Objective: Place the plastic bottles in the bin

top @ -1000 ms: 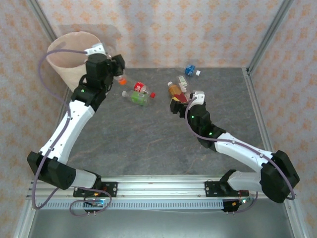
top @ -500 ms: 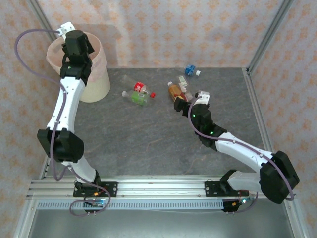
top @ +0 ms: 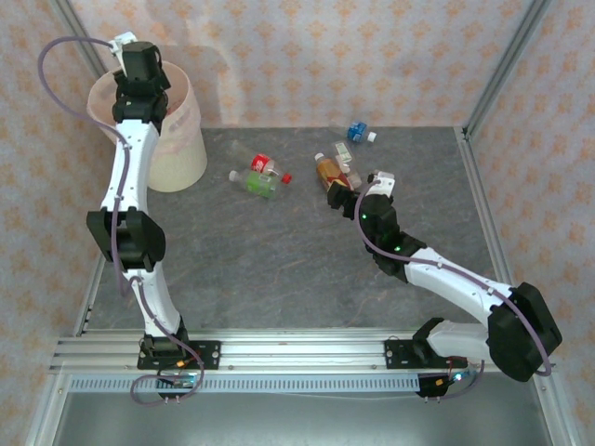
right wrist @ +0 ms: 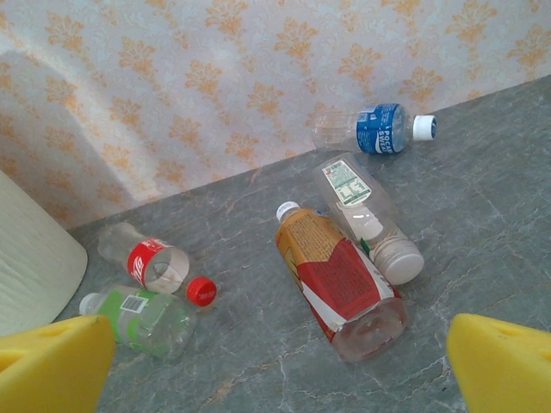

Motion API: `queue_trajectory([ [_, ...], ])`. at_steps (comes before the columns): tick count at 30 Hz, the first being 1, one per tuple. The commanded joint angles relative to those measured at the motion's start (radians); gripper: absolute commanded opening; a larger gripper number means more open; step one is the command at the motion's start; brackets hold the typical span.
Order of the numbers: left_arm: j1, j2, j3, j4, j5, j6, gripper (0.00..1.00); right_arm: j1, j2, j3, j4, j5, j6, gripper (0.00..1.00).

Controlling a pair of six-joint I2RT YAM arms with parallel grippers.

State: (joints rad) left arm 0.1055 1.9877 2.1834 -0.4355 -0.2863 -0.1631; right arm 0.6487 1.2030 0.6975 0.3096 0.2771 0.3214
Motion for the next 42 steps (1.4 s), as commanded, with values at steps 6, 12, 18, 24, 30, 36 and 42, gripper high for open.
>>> queue_trajectory([
  [6, 0.002, -0.005, 0.024, -0.200, 0.239, -0.056, 0.80, -0.004, -0.005, 0.007, -0.026, 0.004, 0.000, 0.99],
  [12, 0.001, -0.051, 0.018, -0.231, 0.348, -0.117, 0.96, -0.006, 0.002, 0.003, -0.023, 0.007, 0.011, 0.99],
  [18, -0.055, -0.148, -0.063, -0.246, 0.310, -0.204, 1.00, -0.007, 0.004, 0.001, -0.023, 0.012, 0.013, 0.99],
  [24, -0.229, -0.272, -0.248, -0.203, 0.034, -0.284, 1.00, -0.008, 0.000, -0.007, -0.027, 0.015, 0.022, 0.99],
  [30, -0.392, -0.361, -0.494, -0.065, -0.120, -0.453, 1.00, -0.014, -0.011, -0.020, -0.030, 0.033, 0.034, 0.99],
  [36, -0.492, -0.311, -0.560, -0.147, -0.179, -0.663, 1.00, -0.021, -0.014, -0.027, -0.039, 0.048, 0.028, 0.99],
  [42, -0.518, -0.216, -0.588, -0.206, -0.139, -0.777, 1.00, -0.025, -0.014, -0.035, -0.061, 0.054, 0.025, 0.99],
])
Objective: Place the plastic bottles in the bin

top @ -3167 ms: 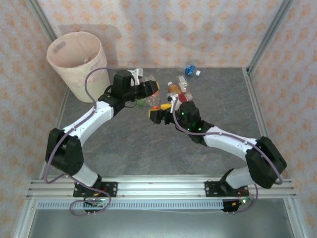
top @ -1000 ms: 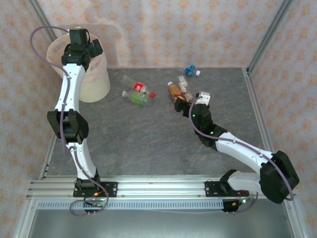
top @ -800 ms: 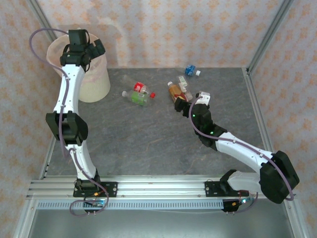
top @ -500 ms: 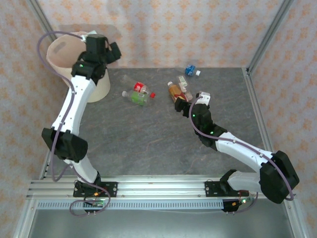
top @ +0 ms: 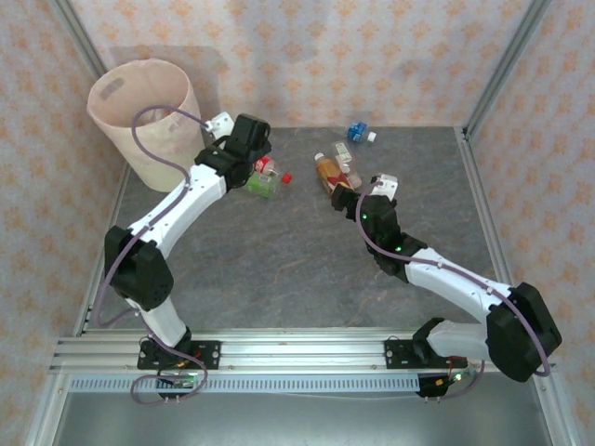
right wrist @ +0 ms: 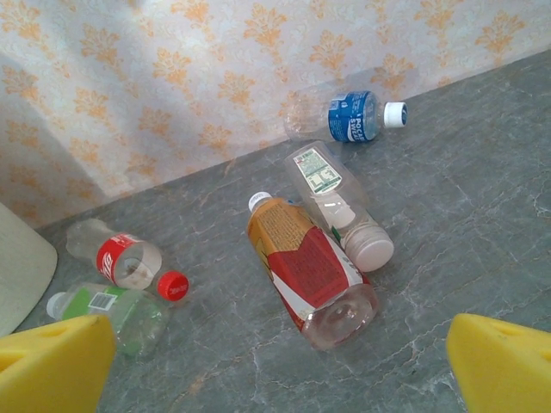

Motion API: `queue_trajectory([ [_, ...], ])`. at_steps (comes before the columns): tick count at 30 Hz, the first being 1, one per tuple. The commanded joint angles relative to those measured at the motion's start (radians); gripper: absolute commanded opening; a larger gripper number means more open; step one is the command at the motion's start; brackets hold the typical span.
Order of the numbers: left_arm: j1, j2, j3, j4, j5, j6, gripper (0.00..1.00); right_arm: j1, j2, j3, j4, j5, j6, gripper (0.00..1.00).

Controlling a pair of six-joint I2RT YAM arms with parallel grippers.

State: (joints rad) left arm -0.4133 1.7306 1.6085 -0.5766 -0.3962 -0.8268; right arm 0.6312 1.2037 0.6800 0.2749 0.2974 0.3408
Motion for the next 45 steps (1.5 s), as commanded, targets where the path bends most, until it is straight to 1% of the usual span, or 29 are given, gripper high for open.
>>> queue_trajectory([
  [1, 0.000, 0.059, -0.008, -0.079, -0.036, -0.123, 1.00, -0.007, -0.014, -0.017, -0.030, 0.034, 0.007, 0.99],
  [3, 0.001, 0.102, 0.002, -0.103, -0.044, -0.149, 1.00, -0.007, -0.042, -0.021, -0.032, 0.037, 0.007, 0.99],
  [6, 0.001, 0.168, 0.022, -0.104, -0.020, -0.164, 1.00, -0.007, -0.045, -0.022, -0.035, 0.039, 0.005, 0.99],
  [12, 0.013, 0.320, 0.115, -0.151, -0.002, -0.187, 1.00, -0.006, -0.053, -0.020, -0.052, 0.039, 0.008, 0.99],
  [17, 0.025, 0.385, 0.164, -0.170, 0.000, -0.196, 1.00, -0.007, -0.056, -0.024, -0.068, 0.044, 0.007, 0.99],
  [26, 0.047, 0.447, 0.169, -0.173, 0.034, -0.250, 1.00, -0.006, -0.054, -0.022, -0.068, 0.042, 0.012, 0.99],
  [29, 0.057, 0.468, 0.177, -0.149, 0.054, -0.252, 1.00, -0.008, -0.053, -0.020, -0.069, 0.040, 0.012, 0.99],
  [35, 0.057, 0.506, 0.205, -0.090, 0.053, -0.255, 1.00, -0.008, -0.050, -0.017, -0.072, 0.039, 0.015, 0.99],
  [39, 0.056, 0.547, 0.236, -0.124, 0.055, -0.265, 1.00, -0.007, -0.050, -0.017, -0.074, 0.038, 0.022, 0.99],
  [43, 0.059, 0.486, 0.116, -0.062, 0.063, -0.265, 0.99, -0.008, -0.050, -0.017, -0.079, 0.039, 0.023, 0.99],
  [45, 0.063, 0.440, 0.053, -0.024, 0.074, -0.236, 0.98, -0.008, -0.046, -0.017, -0.077, 0.038, 0.022, 0.99],
])
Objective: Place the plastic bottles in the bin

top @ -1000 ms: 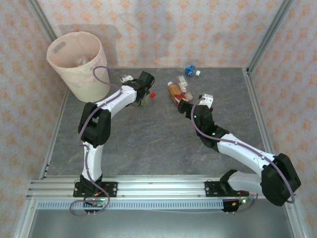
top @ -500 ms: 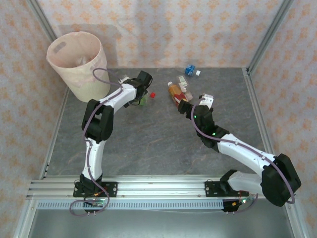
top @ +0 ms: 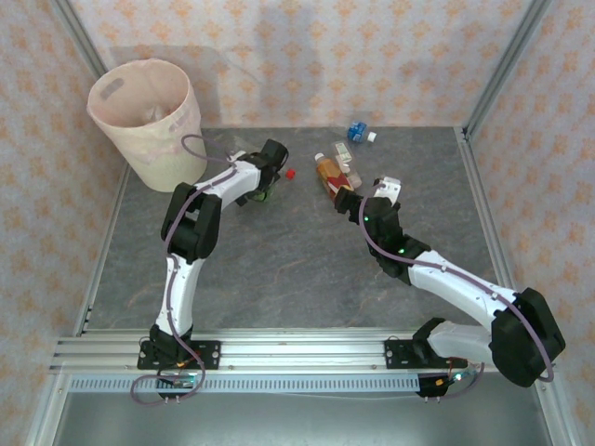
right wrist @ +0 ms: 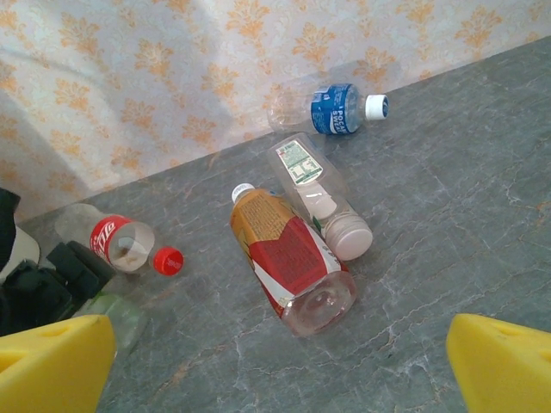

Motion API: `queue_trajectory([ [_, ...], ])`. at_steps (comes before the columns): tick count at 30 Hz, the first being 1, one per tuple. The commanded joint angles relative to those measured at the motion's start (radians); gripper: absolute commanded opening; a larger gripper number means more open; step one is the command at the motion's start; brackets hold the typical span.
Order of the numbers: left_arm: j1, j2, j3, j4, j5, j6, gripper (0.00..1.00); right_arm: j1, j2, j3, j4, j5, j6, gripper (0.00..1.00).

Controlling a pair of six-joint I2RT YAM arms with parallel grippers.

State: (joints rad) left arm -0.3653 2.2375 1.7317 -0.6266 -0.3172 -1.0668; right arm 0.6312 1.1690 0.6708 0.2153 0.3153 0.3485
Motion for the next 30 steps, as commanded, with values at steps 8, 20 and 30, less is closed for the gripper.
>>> queue_trajectory([
  [8, 0.037, -0.168, -0.225, 0.131, 0.050, 0.152, 0.86, -0.008, 0.006, 0.000, -0.010, 0.011, 0.016, 0.99],
  [20, 0.044, -0.191, -0.283, 0.197, 0.060, 0.238, 0.76, -0.008, -0.002, -0.004, -0.016, 0.011, 0.016, 0.99],
  [30, 0.064, -0.214, -0.362, 0.325, 0.135, 0.258, 0.62, -0.007, -0.018, -0.021, 0.049, -0.065, -0.025, 0.99],
])
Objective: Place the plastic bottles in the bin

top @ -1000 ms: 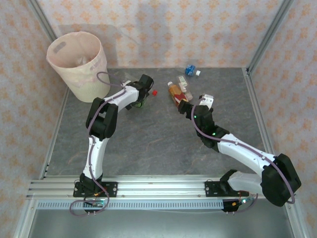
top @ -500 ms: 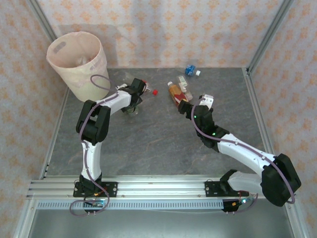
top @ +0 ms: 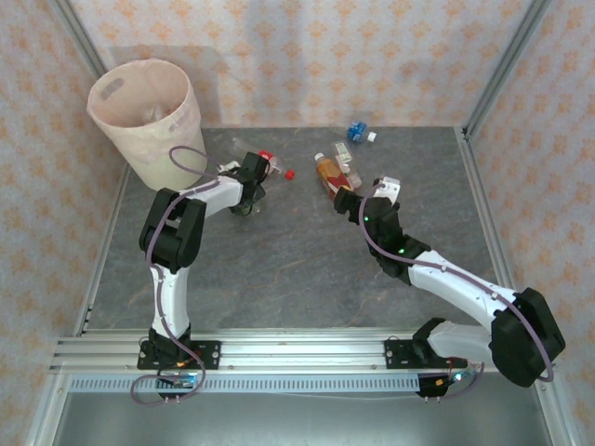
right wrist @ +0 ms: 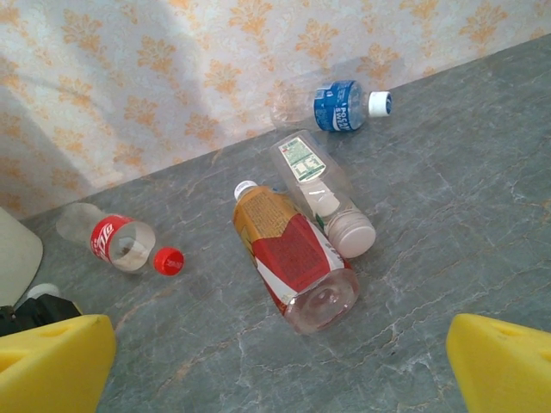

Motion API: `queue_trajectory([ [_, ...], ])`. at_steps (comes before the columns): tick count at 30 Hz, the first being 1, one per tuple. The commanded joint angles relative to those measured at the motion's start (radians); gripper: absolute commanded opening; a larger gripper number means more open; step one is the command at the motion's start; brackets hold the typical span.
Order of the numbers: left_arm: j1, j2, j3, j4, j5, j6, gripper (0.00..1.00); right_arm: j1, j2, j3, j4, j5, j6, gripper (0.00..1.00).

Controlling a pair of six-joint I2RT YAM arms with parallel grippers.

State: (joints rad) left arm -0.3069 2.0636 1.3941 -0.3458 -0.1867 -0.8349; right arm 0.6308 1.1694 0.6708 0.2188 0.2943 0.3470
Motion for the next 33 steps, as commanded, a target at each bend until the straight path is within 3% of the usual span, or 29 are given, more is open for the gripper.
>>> queue_trajectory([
  [1, 0.005, -0.050, -0.030, 0.051, 0.003, 0.036, 0.59, -0.008, -0.024, -0.027, 0.064, -0.065, -0.037, 0.99],
  [10, 0.005, -0.242, -0.131, 0.122, 0.028, 0.115, 0.48, -0.008, -0.071, -0.034, 0.108, -0.162, -0.138, 0.99],
  [20, -0.002, -0.569, -0.171, 0.172, 0.040, 0.276, 0.43, -0.007, -0.075, -0.011, 0.220, -0.392, -0.191, 0.99],
  [30, 0.060, -0.656, 0.061, 0.106, -0.088, 0.447, 0.42, -0.007, -0.020, 0.047, 0.228, -0.375, -0.176, 0.99],
  [33, 0.095, -0.642, 0.111, 0.120, -0.196, 0.495, 0.42, -0.008, -0.010, 0.055, 0.220, -0.358, -0.163, 0.99],
])
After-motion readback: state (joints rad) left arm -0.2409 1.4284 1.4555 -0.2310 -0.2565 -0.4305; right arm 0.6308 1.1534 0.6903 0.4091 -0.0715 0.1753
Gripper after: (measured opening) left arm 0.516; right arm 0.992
